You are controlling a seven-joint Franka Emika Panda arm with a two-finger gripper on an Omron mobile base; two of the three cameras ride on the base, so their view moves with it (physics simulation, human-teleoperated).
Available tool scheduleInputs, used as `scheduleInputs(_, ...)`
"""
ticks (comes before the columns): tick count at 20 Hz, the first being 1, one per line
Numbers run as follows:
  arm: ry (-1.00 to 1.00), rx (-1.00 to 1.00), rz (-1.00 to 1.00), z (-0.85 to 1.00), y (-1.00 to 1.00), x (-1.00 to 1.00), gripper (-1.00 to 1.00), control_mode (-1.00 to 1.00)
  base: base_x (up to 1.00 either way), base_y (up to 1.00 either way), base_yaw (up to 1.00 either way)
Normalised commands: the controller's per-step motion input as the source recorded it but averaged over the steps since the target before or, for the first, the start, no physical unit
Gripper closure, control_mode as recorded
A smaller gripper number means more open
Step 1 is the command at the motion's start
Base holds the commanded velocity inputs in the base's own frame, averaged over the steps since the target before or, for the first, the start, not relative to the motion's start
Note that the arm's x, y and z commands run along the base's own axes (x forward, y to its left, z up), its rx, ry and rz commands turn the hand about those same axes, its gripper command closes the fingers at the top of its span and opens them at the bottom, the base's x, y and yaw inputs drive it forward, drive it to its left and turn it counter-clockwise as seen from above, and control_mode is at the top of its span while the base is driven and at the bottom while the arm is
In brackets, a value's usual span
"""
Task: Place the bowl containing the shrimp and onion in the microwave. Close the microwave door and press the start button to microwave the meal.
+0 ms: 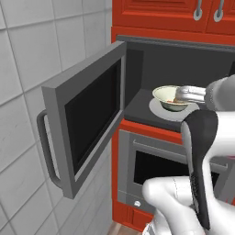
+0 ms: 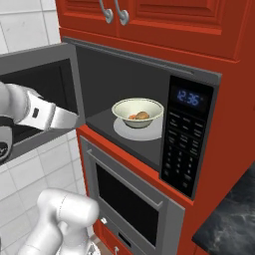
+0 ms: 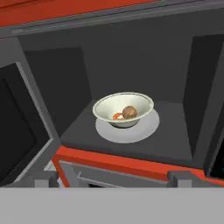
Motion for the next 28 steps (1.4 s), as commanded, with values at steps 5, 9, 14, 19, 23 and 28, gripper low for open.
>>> scheduleInputs(5,0.21,-0.65,0.09,-0.08,0.63,-0.54,-1.00,-1.00,0.00,0.00,0.00)
scheduleInputs(9,0.00,-0.10,0.00,-0.25,-0.06,-0.16,-1.00,-1.00,0.00,0.00,0.00)
scheduleInputs(14,0.01,-0.14,0.07,-0.13,-0.20,-0.95,-1.00,-1.00,0.00,0.00,0.00)
scheduleInputs(19,0.14,-0.40,0.23,0.01,0.40,-0.87,-1.00,-1.00,0.00,0.00,0.00)
scheduleInputs(23,0.23,-0.55,0.21,0.07,0.71,-0.50,-1.00,-1.00,0.00,0.00,0.00)
scheduleInputs(28,0.18,-0.58,0.16,0.00,0.87,-0.24,-1.00,-1.00,0.00,0.00,0.00)
